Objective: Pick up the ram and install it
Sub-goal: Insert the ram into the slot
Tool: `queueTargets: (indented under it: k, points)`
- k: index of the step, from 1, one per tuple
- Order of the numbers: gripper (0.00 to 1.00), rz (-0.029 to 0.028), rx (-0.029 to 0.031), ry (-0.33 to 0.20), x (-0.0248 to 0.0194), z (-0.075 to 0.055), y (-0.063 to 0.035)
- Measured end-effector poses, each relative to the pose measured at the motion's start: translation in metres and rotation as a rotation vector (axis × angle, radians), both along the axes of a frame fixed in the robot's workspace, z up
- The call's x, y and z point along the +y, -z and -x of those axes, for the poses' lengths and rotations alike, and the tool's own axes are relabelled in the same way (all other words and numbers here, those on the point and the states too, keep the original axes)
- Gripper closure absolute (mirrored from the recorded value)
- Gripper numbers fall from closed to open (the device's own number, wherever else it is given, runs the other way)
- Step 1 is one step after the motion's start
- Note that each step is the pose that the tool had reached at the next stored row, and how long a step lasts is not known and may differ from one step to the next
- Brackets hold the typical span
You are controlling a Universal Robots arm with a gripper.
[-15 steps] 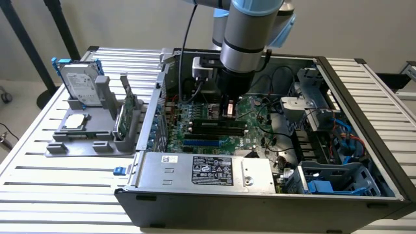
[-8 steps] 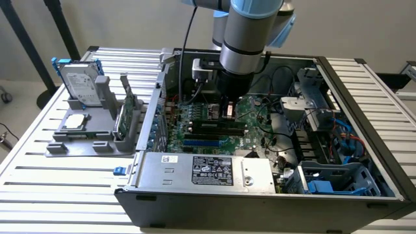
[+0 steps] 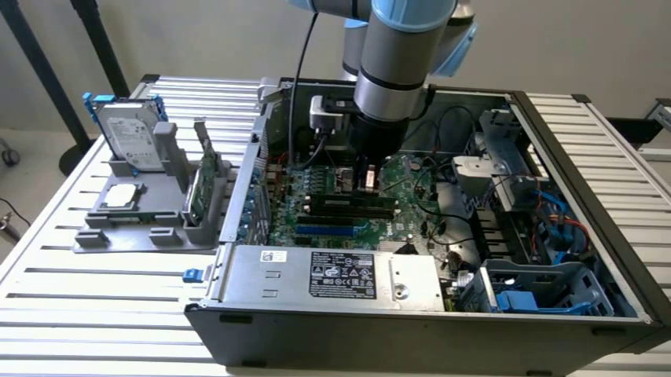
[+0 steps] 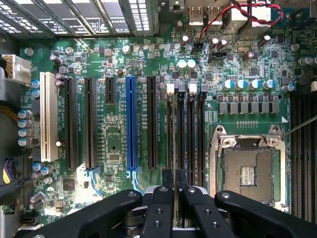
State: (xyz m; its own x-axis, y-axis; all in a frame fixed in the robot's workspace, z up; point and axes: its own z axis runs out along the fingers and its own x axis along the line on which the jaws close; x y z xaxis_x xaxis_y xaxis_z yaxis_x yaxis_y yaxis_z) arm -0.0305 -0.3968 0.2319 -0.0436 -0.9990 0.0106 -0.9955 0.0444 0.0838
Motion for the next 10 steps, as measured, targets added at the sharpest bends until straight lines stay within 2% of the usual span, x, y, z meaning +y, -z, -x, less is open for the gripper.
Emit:
queueTargets:
  k: [10]
  points:
    - [0.86,0.0000,0.0006,0.000,0.0000,0.0005,0.0019]
